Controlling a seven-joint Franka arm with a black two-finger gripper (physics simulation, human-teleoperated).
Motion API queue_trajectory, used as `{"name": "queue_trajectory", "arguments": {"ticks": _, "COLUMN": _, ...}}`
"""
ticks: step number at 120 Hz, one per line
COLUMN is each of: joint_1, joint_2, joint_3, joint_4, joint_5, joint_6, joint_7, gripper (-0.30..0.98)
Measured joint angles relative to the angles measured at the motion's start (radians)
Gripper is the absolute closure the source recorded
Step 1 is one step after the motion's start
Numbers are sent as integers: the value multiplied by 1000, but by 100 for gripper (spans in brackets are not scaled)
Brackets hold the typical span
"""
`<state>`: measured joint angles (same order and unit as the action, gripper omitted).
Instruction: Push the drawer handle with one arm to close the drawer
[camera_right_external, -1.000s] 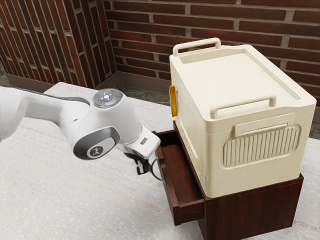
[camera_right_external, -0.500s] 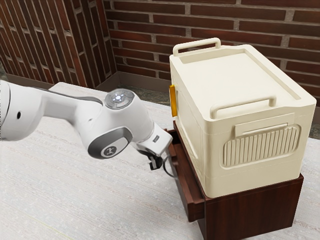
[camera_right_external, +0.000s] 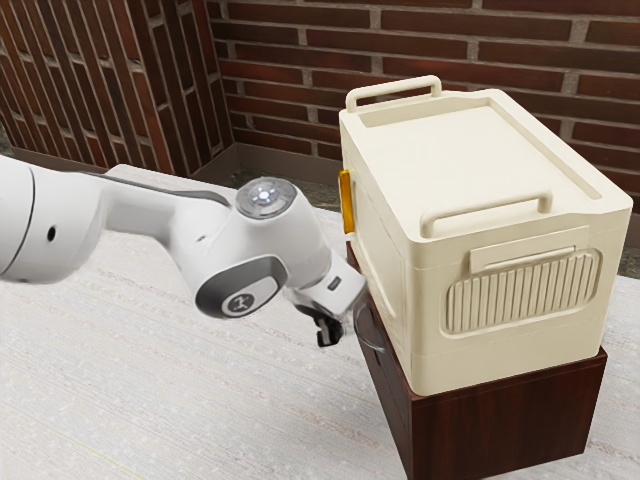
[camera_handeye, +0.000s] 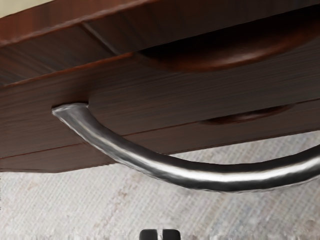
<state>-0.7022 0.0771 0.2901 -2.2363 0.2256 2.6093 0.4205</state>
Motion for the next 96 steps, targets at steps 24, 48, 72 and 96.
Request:
{"name": "queue_trajectory", "arguments": {"ticks": 24, "joint_1": 4, "joint_2": -14, "joint_3": 100, "joint_4": 31, "joint_5": -6, "joint_6": -104, "joint_7": -9, "gripper": 79}}
{"name": "queue_trajectory", "arguments": {"ticks": 48, "joint_1": 39, "joint_2": -31, "joint_3": 191, "joint_4": 196, "joint_5": -25, "joint_6": -253, "joint_7": -17, "gripper": 79}}
{"name": "queue_trajectory", "arguments": {"ticks": 72, "joint_1": 67, "joint_2": -26, "joint_3": 223, "joint_4": 443, "joint_5": -68, "joint_6": -467, "joint_7": -22, "gripper": 78}}
{"name": "queue_trajectory", "arguments": {"ticks": 96, "joint_1": 113, "joint_2": -9, "joint_3": 219, "joint_4": 543, "joint_5": -123, "joint_6": -622, "joint_7": -36, "gripper": 46}}
